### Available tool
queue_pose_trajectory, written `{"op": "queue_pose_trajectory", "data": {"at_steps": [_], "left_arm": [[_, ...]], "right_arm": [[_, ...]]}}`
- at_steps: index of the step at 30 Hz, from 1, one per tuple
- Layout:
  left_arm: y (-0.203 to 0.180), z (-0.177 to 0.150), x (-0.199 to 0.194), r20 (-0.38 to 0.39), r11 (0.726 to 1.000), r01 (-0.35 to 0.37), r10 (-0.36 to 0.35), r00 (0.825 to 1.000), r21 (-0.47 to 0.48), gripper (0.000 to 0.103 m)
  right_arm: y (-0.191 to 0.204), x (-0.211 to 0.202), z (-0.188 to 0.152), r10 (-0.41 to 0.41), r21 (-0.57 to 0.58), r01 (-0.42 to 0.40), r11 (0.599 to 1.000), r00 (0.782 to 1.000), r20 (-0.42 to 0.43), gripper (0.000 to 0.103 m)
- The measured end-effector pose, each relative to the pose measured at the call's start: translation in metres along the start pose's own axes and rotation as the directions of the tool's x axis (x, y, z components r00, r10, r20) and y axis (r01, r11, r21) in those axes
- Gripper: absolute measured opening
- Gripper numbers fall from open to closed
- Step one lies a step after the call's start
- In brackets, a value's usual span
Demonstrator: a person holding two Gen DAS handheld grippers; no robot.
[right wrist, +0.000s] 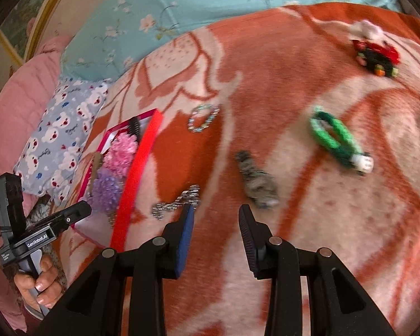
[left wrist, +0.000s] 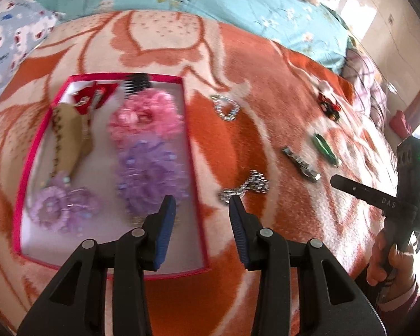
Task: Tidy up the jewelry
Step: 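Open both tools and withdraw them toward the watch and green keychain, then grasp the silver watch with left tool while right tool grasps the green braided keychain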
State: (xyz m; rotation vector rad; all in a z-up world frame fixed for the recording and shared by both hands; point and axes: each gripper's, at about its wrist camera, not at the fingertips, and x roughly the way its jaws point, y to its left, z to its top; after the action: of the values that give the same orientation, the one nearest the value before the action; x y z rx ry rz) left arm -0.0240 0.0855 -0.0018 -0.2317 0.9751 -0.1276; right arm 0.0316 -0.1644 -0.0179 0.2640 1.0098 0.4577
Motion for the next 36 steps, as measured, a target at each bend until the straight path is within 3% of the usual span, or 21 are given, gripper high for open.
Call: {"op": "queue_pose_trajectory", "data": {"at_steps": [5,8,23,36], "left_arm": [[-0.026,0.004,0.011,-0.023,0.998,0.023,-0.022,0.999,0.051,0.038],[-0.039,0.005,0.017,-0.034,0.997,0.034,-0.031,0.999,0.075,0.045],[-0.095,0.008,0.059,-0.123,0.984,0.129,-0.113,0.986,0.127,0.045],[-0.141,0.027,0.106,-0.204,0.975,0.207,-0.187,0.961,0.082,0.045]], "right_arm": [[-0.026,-0.013,0.000,-0.033,0.045,0.032,0.998,0.999,0.025,0.036],[-0.040,-0.020,0.003,-0.054,0.065,0.051,0.997,0.998,0.041,0.036],[-0.079,-0.030,0.031,-0.151,0.067,0.145,0.987,0.985,0.088,0.042],[-0.082,0.026,0.060,-0.234,-0.085,0.231,0.969,0.972,-0.027,0.051]]}}
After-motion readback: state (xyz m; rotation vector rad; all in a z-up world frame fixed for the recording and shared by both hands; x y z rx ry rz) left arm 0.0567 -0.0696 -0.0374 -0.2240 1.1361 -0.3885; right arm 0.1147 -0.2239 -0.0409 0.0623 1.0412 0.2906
